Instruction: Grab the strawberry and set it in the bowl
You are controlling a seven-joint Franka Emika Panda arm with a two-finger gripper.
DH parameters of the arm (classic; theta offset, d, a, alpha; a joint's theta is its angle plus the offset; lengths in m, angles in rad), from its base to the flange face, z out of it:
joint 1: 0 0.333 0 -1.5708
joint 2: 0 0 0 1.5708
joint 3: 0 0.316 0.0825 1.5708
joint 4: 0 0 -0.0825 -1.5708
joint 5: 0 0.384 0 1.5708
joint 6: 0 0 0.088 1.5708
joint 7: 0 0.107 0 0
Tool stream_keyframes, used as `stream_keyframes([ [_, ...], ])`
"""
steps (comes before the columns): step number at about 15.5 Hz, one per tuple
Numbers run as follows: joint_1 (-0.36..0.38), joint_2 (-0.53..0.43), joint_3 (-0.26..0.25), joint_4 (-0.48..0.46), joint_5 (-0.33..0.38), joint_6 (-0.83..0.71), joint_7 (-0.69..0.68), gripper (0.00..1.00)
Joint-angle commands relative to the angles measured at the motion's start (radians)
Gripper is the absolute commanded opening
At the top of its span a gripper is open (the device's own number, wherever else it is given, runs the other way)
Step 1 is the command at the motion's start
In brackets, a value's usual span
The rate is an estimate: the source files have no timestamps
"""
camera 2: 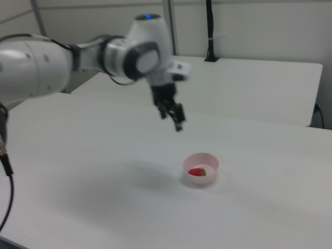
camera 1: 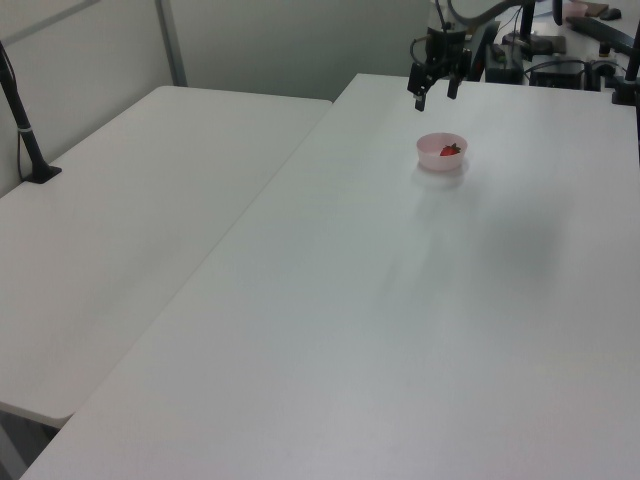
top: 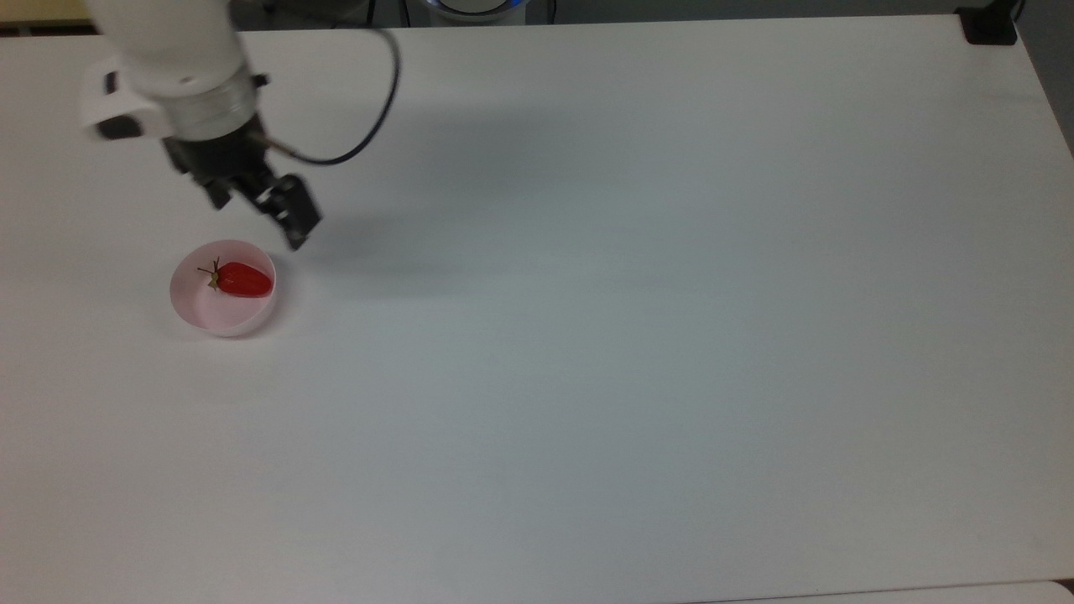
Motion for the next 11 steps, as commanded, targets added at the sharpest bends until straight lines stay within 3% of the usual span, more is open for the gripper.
stream_keyframes([
  [1, 0.105, -0.121, -0.016, -0.035, -0.010, -0.143, -0.045, 1.00],
  [6, 0.228, -0.224, -0.025, -0.049, -0.007, -0.316, -0.099, 1.00],
  [11, 0.287, -0.284, -0.056, -0.084, -0.007, -0.379, -0.100, 1.00],
])
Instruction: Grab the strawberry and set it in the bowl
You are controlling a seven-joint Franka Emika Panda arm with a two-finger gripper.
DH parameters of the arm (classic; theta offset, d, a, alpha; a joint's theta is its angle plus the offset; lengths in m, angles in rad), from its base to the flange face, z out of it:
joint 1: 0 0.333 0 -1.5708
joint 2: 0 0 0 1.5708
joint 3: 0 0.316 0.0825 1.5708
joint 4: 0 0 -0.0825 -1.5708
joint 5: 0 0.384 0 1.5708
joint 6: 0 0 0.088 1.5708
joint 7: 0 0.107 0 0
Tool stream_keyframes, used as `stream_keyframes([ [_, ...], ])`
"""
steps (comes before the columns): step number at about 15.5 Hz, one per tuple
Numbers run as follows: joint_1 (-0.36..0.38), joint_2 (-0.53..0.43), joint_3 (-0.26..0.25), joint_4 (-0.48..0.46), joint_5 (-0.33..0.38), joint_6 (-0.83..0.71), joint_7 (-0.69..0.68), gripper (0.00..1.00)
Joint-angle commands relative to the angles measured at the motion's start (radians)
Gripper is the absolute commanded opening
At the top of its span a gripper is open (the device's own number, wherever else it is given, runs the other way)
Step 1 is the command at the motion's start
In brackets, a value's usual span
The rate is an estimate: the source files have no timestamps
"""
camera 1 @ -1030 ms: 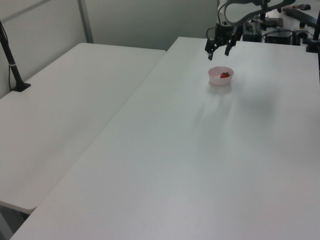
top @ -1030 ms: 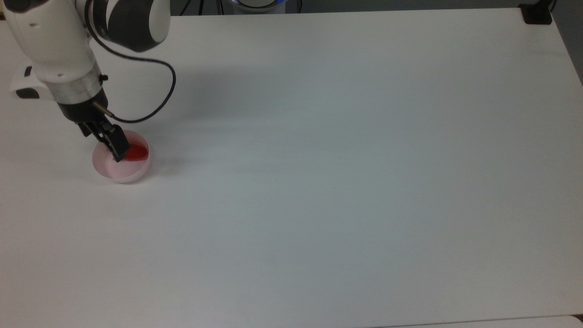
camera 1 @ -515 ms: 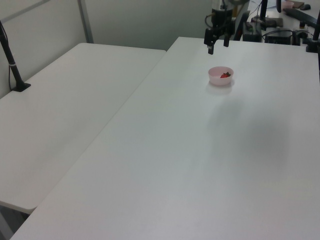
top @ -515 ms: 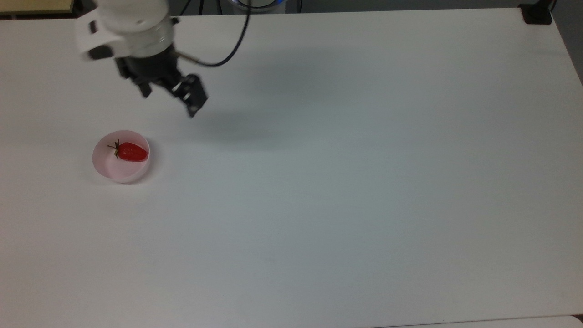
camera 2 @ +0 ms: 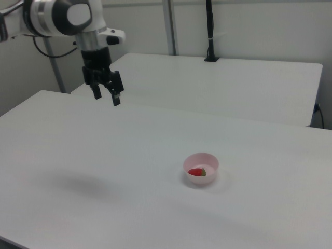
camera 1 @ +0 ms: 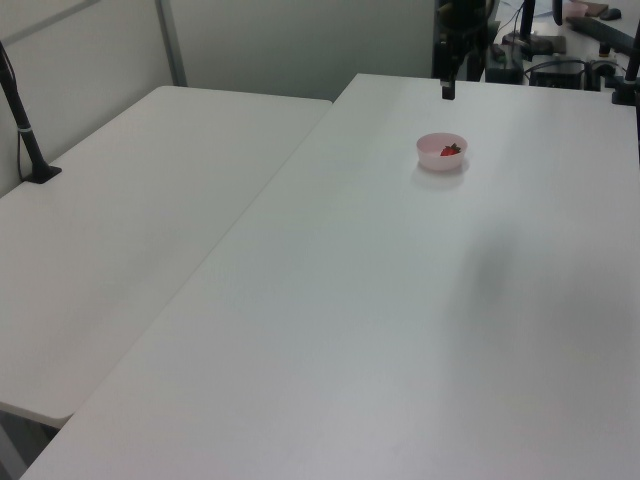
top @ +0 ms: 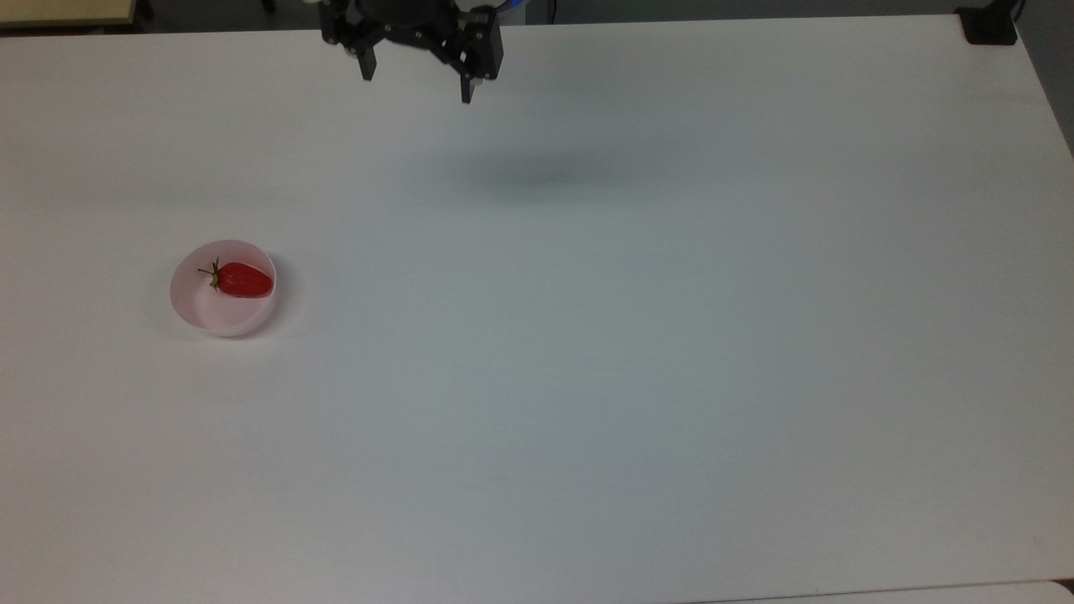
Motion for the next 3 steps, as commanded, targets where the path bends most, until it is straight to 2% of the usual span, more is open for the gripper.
stream_keyframes([
  [1, 0.035, -0.055, -0.037, -0.054, -0.007, -0.043, -0.035, 1.00],
  [3, 0.034, -0.059, -0.037, -0.054, -0.007, -0.048, -0.033, 1.00],
])
